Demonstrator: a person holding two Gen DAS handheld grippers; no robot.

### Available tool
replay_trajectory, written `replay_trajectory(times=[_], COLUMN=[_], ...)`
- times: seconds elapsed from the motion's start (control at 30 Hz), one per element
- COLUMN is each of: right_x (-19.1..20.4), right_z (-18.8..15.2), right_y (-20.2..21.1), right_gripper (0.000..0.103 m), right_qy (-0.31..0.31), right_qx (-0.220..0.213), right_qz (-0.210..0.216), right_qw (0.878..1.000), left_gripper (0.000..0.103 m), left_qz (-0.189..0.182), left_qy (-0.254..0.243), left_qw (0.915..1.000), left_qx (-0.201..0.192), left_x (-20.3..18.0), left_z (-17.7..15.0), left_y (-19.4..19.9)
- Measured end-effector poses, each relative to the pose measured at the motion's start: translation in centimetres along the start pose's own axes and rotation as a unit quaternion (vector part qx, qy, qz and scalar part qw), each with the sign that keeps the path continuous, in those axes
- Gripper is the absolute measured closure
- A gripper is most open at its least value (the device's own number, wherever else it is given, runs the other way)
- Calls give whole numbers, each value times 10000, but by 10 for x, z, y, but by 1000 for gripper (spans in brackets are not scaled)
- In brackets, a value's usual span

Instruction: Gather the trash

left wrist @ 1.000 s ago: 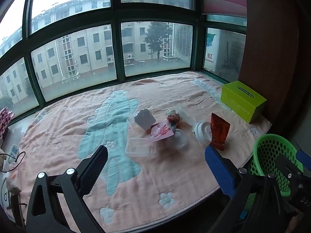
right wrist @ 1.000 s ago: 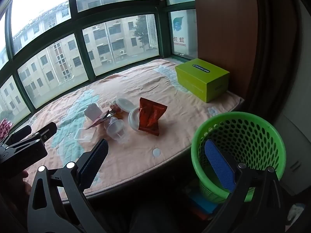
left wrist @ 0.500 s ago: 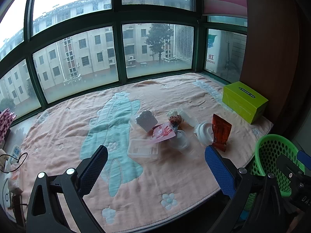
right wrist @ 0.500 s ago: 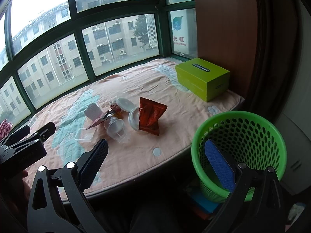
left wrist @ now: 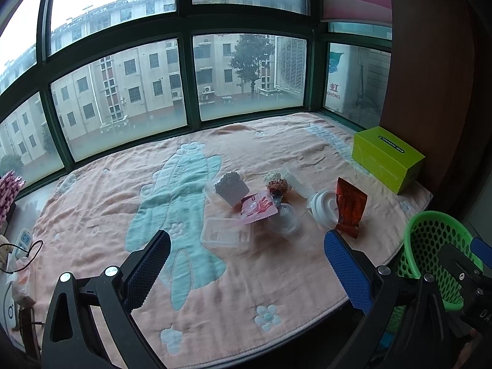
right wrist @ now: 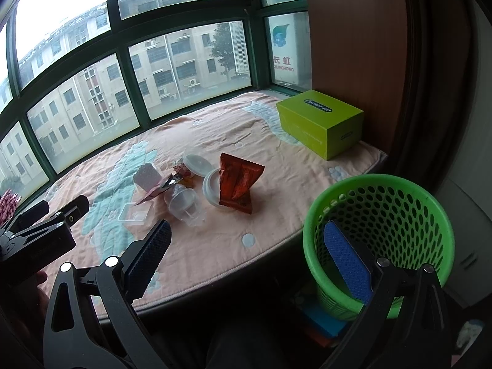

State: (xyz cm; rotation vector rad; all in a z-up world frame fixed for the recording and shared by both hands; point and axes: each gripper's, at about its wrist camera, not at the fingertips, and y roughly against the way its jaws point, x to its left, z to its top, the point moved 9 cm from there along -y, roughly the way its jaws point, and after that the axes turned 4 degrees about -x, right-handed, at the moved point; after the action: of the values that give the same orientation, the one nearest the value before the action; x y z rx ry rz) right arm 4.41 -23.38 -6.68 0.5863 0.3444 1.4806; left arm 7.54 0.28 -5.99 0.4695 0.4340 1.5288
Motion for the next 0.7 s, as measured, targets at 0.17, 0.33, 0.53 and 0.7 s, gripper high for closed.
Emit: replay_trajectory(times=[0.17, 0.33, 0.53, 0.7], right_x=[-1, -1, -1, -1], right_z=[0, 0, 0, -1], right_y=[-1, -1, -1, -2], right_gripper=[5, 5, 5, 5], right_qy=[5, 7, 0, 3], right_qx=[2, 10, 10, 13], right_qz=[-16, -11, -11, -11], right_qw=[10000, 10000, 10000, 10000], left_gripper=[6, 6, 6, 6], left_qz=[33, 58, 49, 47], left_qy=[21, 34, 33, 38], left_qw=[10000, 10000, 10000, 10000], left_qx=[2, -29, -21, -22], left_x=[1, 2, 2, 2], left_z=[-1, 0, 0, 1], left_y=[0, 1, 0, 0])
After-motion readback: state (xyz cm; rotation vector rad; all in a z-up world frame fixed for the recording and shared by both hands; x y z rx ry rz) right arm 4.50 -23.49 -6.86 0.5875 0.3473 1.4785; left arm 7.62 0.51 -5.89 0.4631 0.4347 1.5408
